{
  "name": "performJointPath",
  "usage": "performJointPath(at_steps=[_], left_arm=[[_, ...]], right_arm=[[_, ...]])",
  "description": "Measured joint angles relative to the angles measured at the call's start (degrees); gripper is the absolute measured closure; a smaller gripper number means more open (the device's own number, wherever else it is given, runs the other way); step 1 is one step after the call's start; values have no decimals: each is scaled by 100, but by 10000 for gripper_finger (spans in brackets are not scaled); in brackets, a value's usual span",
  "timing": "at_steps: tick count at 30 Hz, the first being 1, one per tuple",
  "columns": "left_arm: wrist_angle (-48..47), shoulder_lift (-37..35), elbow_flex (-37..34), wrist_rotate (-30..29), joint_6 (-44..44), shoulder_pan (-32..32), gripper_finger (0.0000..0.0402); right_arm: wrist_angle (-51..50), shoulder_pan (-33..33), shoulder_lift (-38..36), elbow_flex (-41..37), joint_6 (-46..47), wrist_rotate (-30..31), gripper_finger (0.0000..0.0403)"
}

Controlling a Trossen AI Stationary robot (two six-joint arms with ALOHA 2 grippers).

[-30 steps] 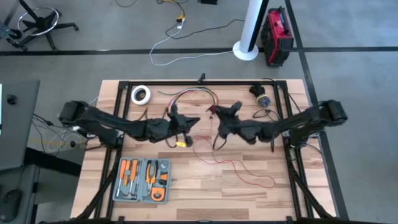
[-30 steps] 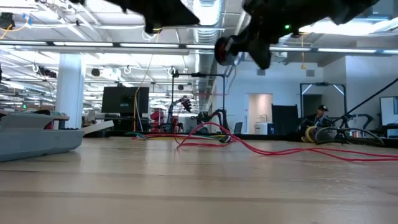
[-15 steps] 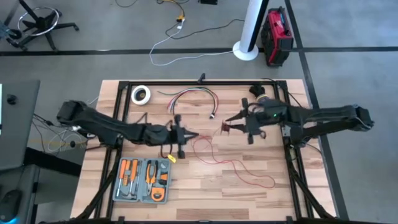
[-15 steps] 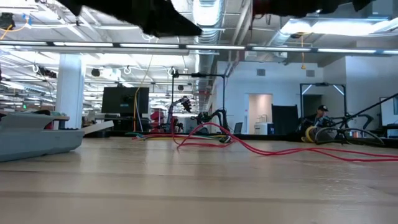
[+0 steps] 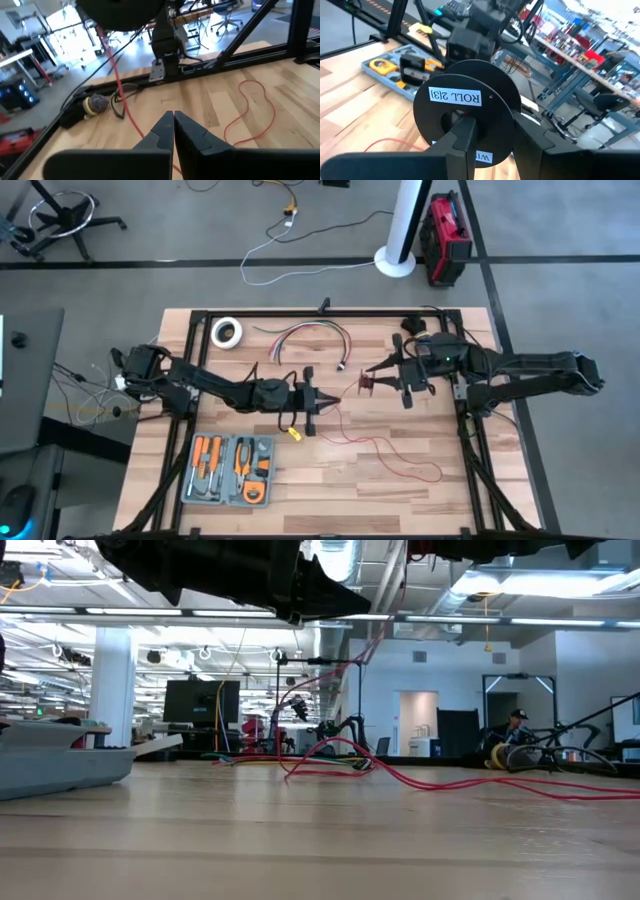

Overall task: Coil cords
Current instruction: Coil the red wire on the black spool

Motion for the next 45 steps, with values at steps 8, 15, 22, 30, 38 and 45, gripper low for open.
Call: performJointPath(at_steps=[8, 15, 22, 30, 38, 45], left_arm=[[-122, 0, 0, -112, -217, 141, 300], [-410, -4, 4, -33, -652, 364, 232], [-572, -4, 2, 380, -891, 427, 247], [-972, -4, 2, 338, -843, 429, 361], [-1661, -408, 2, -599, -526, 169, 400], [-2536, -855, 396, -543, -237, -34, 401]], right_arm=[[141, 12, 13, 0, 48, 0, 301], [457, 16, 13, 0, 120, -1, 301], [740, 16, 129, 2, 97, -2, 301], [944, 2, 468, 2, 79, 0, 301], [691, -176, 474, 2, 152, 23, 301], [774, -270, 818, 2, 387, 24, 301]])
